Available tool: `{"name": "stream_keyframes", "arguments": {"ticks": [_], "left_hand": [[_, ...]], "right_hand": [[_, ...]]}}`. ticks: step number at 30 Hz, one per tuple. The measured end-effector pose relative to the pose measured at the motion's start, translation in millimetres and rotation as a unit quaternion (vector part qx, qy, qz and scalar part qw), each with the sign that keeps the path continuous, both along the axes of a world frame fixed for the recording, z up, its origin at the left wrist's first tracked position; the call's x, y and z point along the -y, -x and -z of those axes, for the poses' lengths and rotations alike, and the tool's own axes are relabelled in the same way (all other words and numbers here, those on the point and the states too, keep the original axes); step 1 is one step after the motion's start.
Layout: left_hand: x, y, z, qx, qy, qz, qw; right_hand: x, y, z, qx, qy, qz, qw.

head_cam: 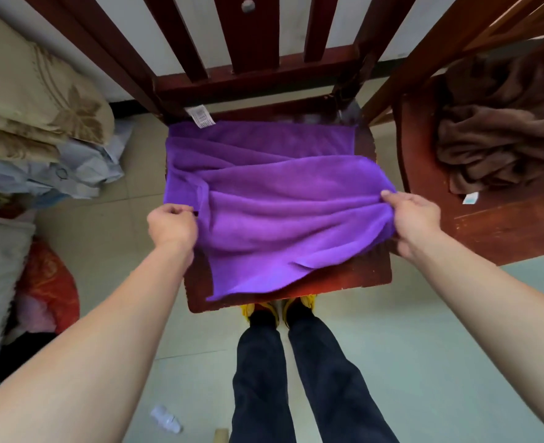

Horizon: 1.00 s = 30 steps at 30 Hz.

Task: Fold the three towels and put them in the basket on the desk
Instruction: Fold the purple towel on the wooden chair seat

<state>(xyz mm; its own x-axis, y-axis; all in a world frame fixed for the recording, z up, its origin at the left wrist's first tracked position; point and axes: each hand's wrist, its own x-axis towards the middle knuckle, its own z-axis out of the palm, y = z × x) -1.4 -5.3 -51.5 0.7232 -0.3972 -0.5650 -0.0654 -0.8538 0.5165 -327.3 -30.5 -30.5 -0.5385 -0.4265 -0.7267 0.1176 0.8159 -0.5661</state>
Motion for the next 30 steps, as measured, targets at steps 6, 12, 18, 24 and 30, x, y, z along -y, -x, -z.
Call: {"name": "stream_keyframes", "arguments": {"ticks": [6,12,18,24,30], "left_hand": [[-35,18,-4,-0.067,-0.061,0.033,0.995],[-112,65,-1,0.014,-0.162,0.193,0.968],[-124,61,-8,-0.063,-0.106,0.042,0.991],[-154,45,-51,-0.214,-0.053,-0.099,0.97],[-221,36,-89,-0.239,-0.015,-0.112,0.964]], "right_hand": [[-18,0,0,0.015,-0.018,-0.067,0.997],[-80,3,16,-0.039,-0.096,-0.294,0.95],[-100,17,0,0.064,-0.134,-0.173,0.974],[-123,20,-39,0.08,-0.094,-0.114,0.986],[-171,2,-76,0.064,-0.018,-0.052,0.996]]}}
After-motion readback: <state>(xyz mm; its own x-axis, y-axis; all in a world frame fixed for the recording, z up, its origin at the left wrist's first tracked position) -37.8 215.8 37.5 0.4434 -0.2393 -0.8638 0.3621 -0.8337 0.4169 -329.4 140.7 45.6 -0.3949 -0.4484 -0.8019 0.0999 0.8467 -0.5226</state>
